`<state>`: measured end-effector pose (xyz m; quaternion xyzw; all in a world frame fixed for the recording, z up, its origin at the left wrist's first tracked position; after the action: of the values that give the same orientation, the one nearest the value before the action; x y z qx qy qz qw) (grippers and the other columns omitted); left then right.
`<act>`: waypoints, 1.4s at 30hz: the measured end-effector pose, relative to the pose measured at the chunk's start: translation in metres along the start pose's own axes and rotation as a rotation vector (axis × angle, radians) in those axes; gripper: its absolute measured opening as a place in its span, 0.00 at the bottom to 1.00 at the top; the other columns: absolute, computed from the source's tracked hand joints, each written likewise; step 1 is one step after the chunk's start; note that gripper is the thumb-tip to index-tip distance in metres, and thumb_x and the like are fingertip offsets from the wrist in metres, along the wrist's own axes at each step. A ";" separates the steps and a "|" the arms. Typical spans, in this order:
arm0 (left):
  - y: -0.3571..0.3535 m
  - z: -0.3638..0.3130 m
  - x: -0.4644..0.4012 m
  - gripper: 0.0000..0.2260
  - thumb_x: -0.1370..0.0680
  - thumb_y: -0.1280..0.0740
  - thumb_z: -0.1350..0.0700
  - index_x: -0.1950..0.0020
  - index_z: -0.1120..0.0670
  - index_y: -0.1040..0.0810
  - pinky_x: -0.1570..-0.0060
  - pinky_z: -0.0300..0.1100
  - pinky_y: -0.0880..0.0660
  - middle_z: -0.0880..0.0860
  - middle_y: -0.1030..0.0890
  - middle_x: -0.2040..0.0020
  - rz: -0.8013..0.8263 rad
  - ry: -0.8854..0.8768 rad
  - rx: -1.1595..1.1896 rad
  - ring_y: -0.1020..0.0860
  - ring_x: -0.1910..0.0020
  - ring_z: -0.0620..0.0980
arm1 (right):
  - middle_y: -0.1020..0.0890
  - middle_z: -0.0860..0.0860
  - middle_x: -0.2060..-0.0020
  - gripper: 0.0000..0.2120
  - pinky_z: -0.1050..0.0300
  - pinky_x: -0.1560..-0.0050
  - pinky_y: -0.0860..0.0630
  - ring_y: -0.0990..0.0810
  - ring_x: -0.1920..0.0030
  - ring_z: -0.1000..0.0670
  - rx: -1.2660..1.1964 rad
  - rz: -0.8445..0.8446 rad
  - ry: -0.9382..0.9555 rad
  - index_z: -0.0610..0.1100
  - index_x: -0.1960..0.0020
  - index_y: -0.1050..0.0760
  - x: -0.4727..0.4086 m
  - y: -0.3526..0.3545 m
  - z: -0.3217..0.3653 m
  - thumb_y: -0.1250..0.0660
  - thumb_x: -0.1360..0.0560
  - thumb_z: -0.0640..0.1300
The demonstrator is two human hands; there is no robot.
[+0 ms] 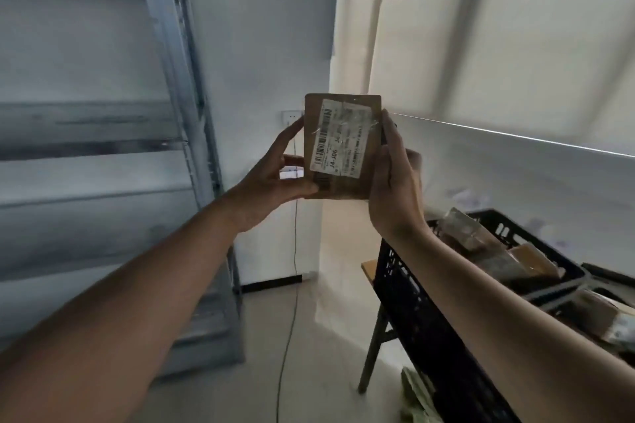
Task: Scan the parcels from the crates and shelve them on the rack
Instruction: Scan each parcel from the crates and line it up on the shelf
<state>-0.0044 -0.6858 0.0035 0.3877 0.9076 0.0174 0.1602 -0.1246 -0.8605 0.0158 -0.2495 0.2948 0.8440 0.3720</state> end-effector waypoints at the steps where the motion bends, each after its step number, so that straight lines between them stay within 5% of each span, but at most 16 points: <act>1: 0.022 -0.002 0.014 0.44 0.31 0.20 0.56 0.27 0.21 0.35 0.32 0.59 0.22 0.55 0.21 0.36 -0.037 0.003 -0.013 0.23 0.29 0.55 | 0.31 0.45 0.41 0.24 0.76 0.49 0.31 0.30 0.45 0.63 -0.035 0.034 0.016 0.60 0.15 0.43 0.003 -0.021 0.014 0.51 0.10 0.48; 5: 0.106 -0.010 0.071 0.44 0.31 0.21 0.56 0.23 0.26 0.35 0.34 0.60 0.21 0.57 0.25 0.31 -0.184 0.027 -0.014 0.24 0.28 0.56 | 0.32 0.46 0.39 0.24 0.79 0.50 0.28 0.29 0.43 0.62 -0.175 0.131 0.091 0.58 0.16 0.42 0.016 -0.105 0.071 0.50 0.10 0.46; 8: 0.171 -0.019 0.116 0.40 0.29 0.20 0.46 0.22 0.28 0.35 0.34 0.60 0.21 0.54 0.29 0.25 -0.305 0.023 -0.021 0.24 0.27 0.55 | 0.32 0.46 0.39 0.24 0.61 0.41 0.20 0.27 0.39 0.56 -0.275 0.185 0.137 0.59 0.15 0.43 0.031 -0.172 0.117 0.50 0.10 0.48; 13: 0.275 -0.033 0.198 0.36 0.23 0.23 0.45 0.20 0.30 0.36 0.33 0.56 0.21 0.46 0.28 0.24 -0.496 -0.003 -0.067 0.23 0.27 0.49 | 0.33 0.47 0.43 0.25 0.76 0.46 0.28 0.29 0.42 0.58 -0.400 0.264 0.121 0.58 0.15 0.43 0.072 -0.272 0.204 0.50 0.11 0.49; 18: 0.364 -0.051 0.274 0.33 0.16 0.29 0.54 0.17 0.35 0.39 0.40 0.49 0.17 0.44 0.26 0.25 -0.622 -0.023 -0.154 0.21 0.31 0.45 | 0.33 0.50 0.39 0.25 0.39 0.33 0.23 0.27 0.34 0.47 -0.498 0.342 0.123 0.67 0.17 0.44 0.107 -0.369 0.277 0.50 0.14 0.58; 22: 0.428 -0.056 0.324 0.32 0.16 0.30 0.56 0.16 0.38 0.39 0.46 0.44 0.16 0.45 0.24 0.28 -0.721 -0.026 -0.245 0.18 0.38 0.39 | 0.34 0.57 0.42 0.25 0.51 0.33 0.25 0.30 0.40 0.61 -0.518 0.386 0.126 0.63 0.16 0.44 0.131 -0.435 0.325 0.50 0.11 0.47; 26: 0.496 -0.054 0.362 0.32 0.16 0.30 0.56 0.16 0.39 0.39 0.38 0.45 0.18 0.48 0.22 0.27 -0.800 -0.012 -0.361 0.22 0.30 0.43 | 0.33 0.48 0.40 0.25 0.58 0.33 0.29 0.32 0.42 0.64 -0.549 0.440 0.152 0.62 0.16 0.43 0.147 -0.504 0.369 0.51 0.11 0.47; 30: 0.567 -0.052 0.392 0.35 0.17 0.28 0.58 0.15 0.41 0.40 0.46 0.32 0.20 0.42 0.22 0.31 -0.869 0.032 -0.418 0.21 0.37 0.33 | 0.33 0.46 0.39 0.24 0.77 0.42 0.35 0.33 0.45 0.70 -0.588 0.512 0.198 0.60 0.15 0.44 0.152 -0.583 0.409 0.51 0.10 0.47; 35: 0.668 -0.046 0.420 0.49 0.27 0.18 0.54 0.16 0.35 0.44 0.32 0.50 0.21 0.46 0.28 0.24 -0.940 0.102 -0.552 0.24 0.28 0.49 | 0.31 0.45 0.40 0.25 0.83 0.45 0.39 0.35 0.44 0.74 -0.658 0.565 0.249 0.57 0.15 0.44 0.148 -0.694 0.459 0.51 0.10 0.45; 42: 0.797 -0.047 0.457 0.59 0.32 0.15 0.61 0.14 0.37 0.49 0.36 0.50 0.19 0.48 0.28 0.24 -1.002 0.191 -0.602 0.22 0.30 0.49 | 0.32 0.46 0.39 0.25 0.81 0.43 0.36 0.34 0.44 0.74 -0.766 0.670 0.260 0.57 0.15 0.44 0.146 -0.847 0.529 0.52 0.11 0.47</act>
<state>0.2417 0.1998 0.0453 -0.1540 0.9456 0.2309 0.1695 0.3376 0.0364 0.0298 -0.3622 0.0726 0.9262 -0.0758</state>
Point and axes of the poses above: each hand's wrist, its own x-axis away from the middle knuckle, its own y-axis out of the back of the hand, z = x × y, the point moved 6 cm from there along -x, towards the middle knuckle
